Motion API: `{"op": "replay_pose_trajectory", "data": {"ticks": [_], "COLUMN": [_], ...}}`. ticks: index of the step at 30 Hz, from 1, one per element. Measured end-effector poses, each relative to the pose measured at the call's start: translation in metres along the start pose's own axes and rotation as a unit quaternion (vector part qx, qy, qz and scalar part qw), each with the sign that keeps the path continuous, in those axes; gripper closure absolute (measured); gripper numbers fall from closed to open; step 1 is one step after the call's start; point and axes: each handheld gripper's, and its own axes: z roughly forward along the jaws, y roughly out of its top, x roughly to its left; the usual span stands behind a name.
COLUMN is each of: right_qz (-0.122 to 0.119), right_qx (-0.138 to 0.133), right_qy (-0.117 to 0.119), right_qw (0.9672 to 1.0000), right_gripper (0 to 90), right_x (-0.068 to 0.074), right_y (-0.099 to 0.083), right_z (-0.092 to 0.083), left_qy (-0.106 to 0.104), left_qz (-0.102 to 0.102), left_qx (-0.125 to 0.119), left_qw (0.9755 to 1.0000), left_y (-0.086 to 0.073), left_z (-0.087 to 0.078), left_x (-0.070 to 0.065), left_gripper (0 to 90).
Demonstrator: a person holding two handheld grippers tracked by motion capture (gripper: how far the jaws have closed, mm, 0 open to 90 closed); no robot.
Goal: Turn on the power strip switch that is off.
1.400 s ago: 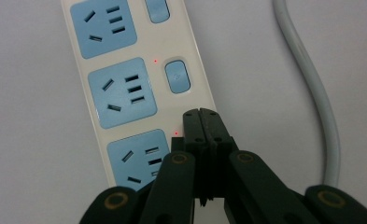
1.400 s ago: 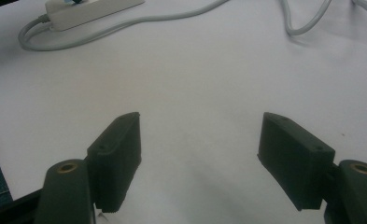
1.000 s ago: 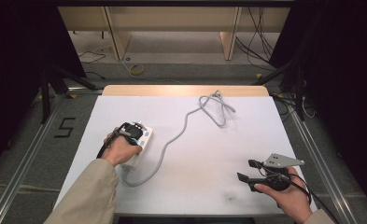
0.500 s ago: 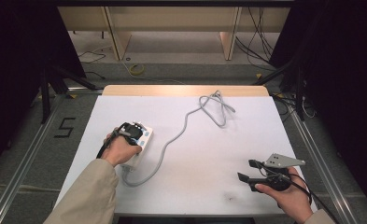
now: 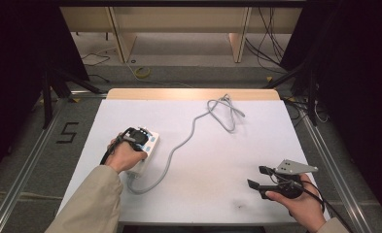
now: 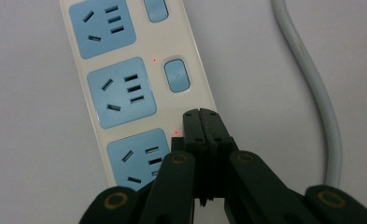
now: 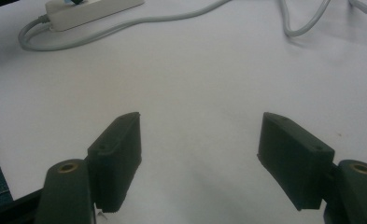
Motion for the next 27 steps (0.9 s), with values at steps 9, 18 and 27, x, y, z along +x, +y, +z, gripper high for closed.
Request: {"op": "replay_pose_trajectory", "data": {"ticks": [9,18,27], "right_qz": [0.001,0.002,0.002], "right_qx": [-0.001,-0.001,-0.001], "right_qy": [-0.001,-0.001,0.000], "right_qw": [1.0000,1.0000,1.0000], "right_gripper": [30.5,30.5,30.5], "right_x": [0.000,-0.001,-0.001], "right_y": [0.000,0.000,0.000], "right_z": [0.000,0.000,-0.001], "left_qy": [0.004,-0.007,0.007], "left_qz": [-0.003,-0.018,-0.030], "left_qx": [-0.010,-0.029,-0.081], "left_qw": [0.9999,0.9994,0.9963], "left_y": [-0.001,-0.003,-0.004], "left_z": [0.000,-0.002,-0.012], "left_x": [0.001,0.006,0.009], "left_gripper": [89.9,85.7,77.8]}}
